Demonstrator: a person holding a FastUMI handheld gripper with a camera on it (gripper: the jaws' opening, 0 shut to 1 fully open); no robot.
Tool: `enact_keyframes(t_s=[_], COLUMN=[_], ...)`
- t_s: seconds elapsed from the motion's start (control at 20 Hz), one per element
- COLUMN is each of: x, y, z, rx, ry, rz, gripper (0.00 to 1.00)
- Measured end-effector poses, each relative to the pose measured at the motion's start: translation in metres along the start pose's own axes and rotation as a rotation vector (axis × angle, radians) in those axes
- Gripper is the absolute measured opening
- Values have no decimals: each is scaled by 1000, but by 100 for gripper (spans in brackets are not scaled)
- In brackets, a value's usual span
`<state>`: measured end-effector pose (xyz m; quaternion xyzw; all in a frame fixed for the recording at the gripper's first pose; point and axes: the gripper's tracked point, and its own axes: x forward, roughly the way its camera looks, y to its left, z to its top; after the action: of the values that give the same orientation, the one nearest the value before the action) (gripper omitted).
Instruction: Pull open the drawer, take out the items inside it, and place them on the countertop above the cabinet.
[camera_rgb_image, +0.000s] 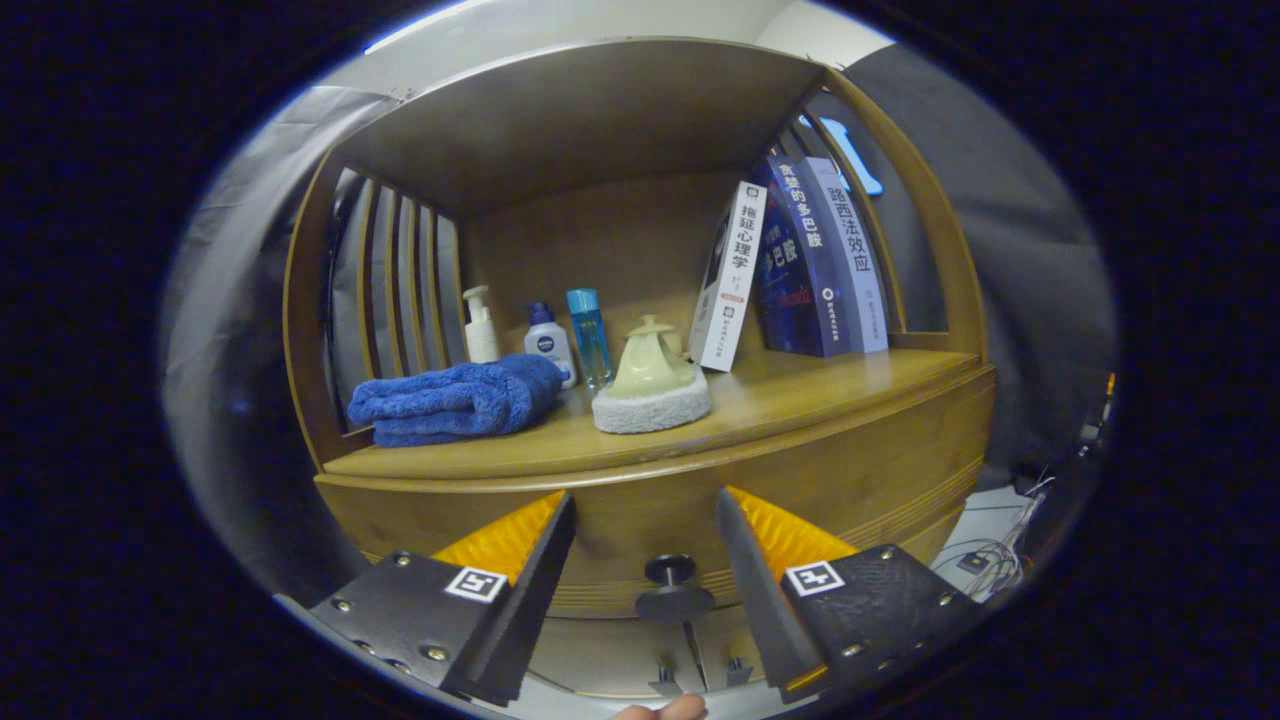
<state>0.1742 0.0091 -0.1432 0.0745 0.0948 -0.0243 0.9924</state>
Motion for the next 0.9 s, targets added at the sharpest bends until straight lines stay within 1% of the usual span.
enact_keyframes(t_s=[0.2,0.4,0.55,0.75,0.9], x=[-1,-3,-9,-25,-45], y=[0,-4,0,-3,-3], z=[1,3,13,25,43], rx=[-9,-38,-37,-30,-38], ry=[23,47,24,15,-5], rz=[-6,-35,-33,-47,-51], gripper=[86,89,89,89,89])
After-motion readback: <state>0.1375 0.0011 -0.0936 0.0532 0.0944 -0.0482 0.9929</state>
